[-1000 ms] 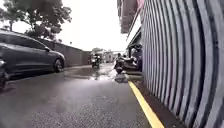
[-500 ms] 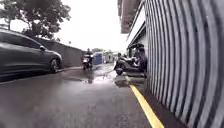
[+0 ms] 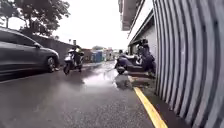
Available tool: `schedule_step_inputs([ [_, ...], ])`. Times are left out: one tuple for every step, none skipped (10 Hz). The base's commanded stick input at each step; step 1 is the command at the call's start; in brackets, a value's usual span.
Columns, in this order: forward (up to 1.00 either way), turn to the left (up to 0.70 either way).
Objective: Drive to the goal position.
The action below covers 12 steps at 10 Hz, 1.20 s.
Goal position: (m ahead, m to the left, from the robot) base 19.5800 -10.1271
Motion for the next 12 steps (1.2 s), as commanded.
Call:
schedule_step_inputs([
  [0.69,0.01],
  [0.69,0.01],
  [0.69,0.01],
  [0.69,0.01],
  [0.69,0.01],
  [0.69,0.01],
  [0.69,0.01],
  [0.69,0.01],
  [0.69,0.01],
  [0.69,0.01],
  [0.69,0.01],
  [0.69,0.01],
])
